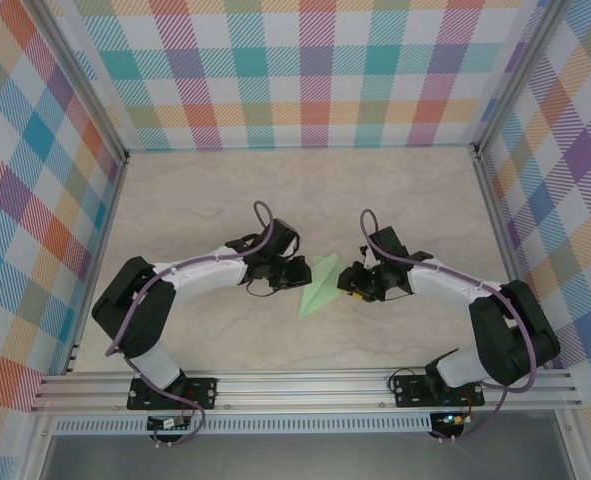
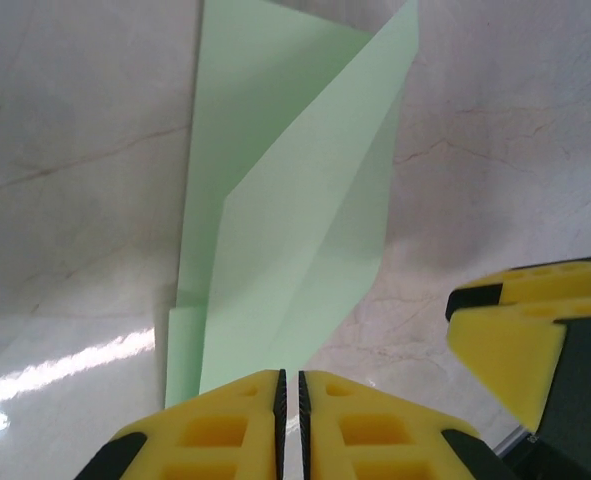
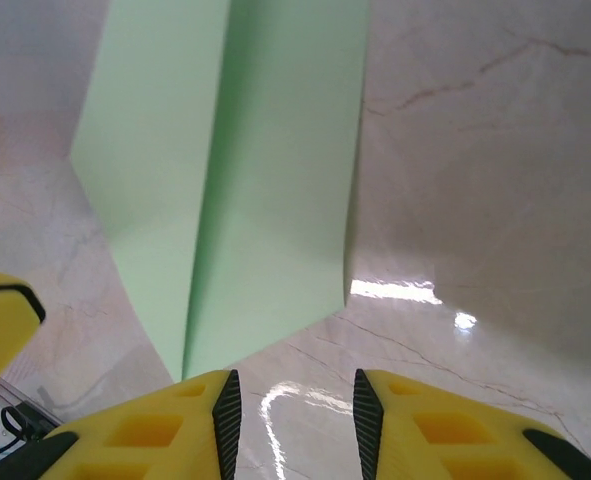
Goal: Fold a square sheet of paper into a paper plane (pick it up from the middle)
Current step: Turn over the paper at the center of the table.
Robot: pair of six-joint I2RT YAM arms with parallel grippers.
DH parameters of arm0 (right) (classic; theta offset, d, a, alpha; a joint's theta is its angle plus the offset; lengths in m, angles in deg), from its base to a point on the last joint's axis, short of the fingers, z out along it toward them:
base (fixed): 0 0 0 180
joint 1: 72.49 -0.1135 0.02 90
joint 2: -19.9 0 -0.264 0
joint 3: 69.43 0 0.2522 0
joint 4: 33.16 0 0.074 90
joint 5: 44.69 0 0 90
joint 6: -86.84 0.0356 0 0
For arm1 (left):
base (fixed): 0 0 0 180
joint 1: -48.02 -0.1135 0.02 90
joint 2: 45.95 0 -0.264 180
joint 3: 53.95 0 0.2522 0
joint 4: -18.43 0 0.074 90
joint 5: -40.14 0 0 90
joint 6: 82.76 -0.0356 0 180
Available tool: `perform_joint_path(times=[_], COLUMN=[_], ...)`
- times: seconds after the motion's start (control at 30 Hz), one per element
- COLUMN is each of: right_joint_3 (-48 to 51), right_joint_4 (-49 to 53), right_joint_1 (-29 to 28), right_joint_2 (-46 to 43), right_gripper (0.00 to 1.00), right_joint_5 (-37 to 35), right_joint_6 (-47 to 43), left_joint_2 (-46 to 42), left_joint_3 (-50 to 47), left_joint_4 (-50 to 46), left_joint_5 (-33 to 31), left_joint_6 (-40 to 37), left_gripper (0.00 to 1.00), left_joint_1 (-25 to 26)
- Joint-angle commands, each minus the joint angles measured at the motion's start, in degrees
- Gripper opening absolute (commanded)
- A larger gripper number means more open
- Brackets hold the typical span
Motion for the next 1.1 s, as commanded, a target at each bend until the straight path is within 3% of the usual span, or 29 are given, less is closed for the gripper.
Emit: perform_joint_path(times=[0.0, 0.13, 1.07], right_joint_3=[1.0, 1.6, 0.4], right_joint_4=[-4.5, -5.6, -10.5], right_joint_1=[0.3, 0.4, 0.3], right_joint_2=[0.1, 0.3, 7.1], right_gripper=[0.37, 0.39, 0.41], right_joint_5=[2.0, 1.0, 1.8], right_joint_6=[3.4, 4.7, 6.2], left_joint_2=[3.3, 6.6, 10.6], left_joint_3=[3.5, 7.1, 6.9], left_joint_4=[-3.0, -8.0, -8.6], left_joint_5=[-0.3, -3.3, -3.7], left_joint_6=[-3.2, -5.4, -4.7], left_gripper=[0.14, 0.12, 0.11], left_joint_1=[-0.2, -0.2, -0.2])
